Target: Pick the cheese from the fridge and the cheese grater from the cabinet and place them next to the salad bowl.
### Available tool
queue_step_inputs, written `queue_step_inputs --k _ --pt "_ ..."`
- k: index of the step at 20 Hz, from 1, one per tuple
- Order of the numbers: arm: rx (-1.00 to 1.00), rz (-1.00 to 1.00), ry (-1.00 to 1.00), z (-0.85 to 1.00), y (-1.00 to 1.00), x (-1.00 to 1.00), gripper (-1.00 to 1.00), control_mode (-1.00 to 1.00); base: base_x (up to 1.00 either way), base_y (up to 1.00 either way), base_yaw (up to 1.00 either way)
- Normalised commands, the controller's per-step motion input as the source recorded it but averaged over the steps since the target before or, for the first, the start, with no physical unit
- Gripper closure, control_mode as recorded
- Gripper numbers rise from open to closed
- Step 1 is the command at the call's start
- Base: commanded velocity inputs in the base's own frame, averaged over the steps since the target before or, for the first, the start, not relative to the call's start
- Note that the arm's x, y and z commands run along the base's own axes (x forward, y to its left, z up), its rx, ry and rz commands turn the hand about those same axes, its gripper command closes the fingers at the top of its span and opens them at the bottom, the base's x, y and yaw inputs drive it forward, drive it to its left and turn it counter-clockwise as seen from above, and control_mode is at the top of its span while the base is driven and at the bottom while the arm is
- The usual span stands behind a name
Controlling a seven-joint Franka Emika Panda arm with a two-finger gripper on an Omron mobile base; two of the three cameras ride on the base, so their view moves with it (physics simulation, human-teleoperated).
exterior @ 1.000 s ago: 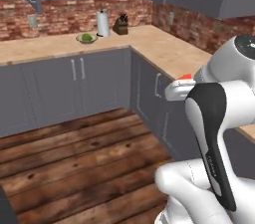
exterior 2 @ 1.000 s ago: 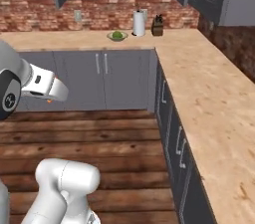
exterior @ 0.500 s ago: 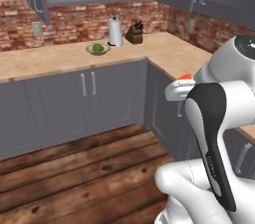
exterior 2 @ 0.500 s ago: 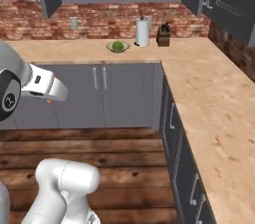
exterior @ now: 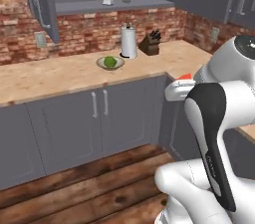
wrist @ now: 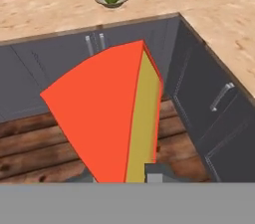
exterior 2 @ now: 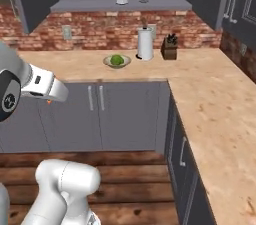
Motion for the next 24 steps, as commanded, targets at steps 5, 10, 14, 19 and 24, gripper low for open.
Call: queue_step_inputs --k 5,10,14,19,24 --pt "0.0 0.0 0.0 0.0 0.0 0.0 1.0 1.0 1.0 -0.03 0.0" --pt "0.0 0.0 0.0 0.0 0.0 0.0 1.0 1.0 1.0 -0.54 0.09" --pt "0.0 0.0 0.0 0.0 0.0 0.0 1.0 1.0 1.0 -0.79 0.13" --pt "0.0 0.0 0.0 0.0 0.0 0.0 1.0 1.0 1.0 -0.56 0.0" --pt "0.0 0.0 0.0 0.0 0.0 0.0 1.0 1.0 1.0 -0.11 -0.03"
